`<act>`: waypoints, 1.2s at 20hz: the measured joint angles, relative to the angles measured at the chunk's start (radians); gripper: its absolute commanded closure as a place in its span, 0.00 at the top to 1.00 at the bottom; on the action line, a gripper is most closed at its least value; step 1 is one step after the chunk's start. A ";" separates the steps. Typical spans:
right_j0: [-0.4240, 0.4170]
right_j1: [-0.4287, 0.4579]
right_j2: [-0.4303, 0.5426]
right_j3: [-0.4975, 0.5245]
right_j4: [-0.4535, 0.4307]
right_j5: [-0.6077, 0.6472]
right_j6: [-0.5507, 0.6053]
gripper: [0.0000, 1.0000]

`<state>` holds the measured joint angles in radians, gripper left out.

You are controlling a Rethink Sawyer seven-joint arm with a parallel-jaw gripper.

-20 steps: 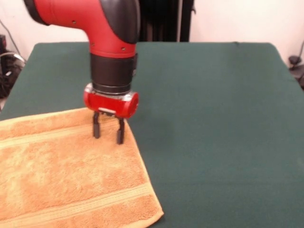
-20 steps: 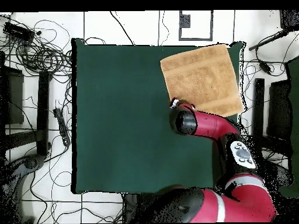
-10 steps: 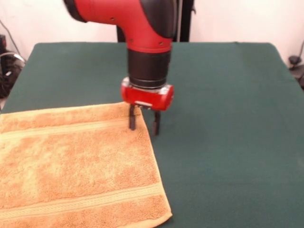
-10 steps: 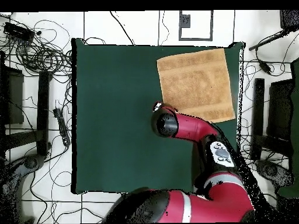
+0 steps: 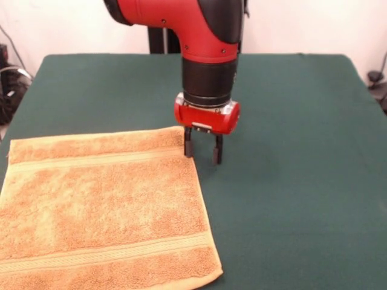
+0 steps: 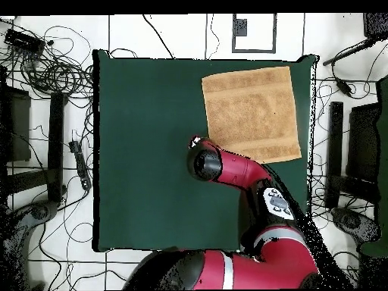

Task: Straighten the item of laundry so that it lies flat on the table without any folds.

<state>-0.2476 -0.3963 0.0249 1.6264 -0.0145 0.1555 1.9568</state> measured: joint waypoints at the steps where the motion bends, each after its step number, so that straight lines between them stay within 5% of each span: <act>1: -0.001 -0.003 0.000 0.012 0.006 0.000 0.000 1.00; 16: -0.021 -0.016 0.001 0.076 0.038 0.003 0.000 1.00; 24: -0.022 -0.078 0.000 0.089 0.057 0.139 0.000 1.00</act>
<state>-0.2697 -0.4744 0.0253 1.7151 0.0426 0.2948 1.9568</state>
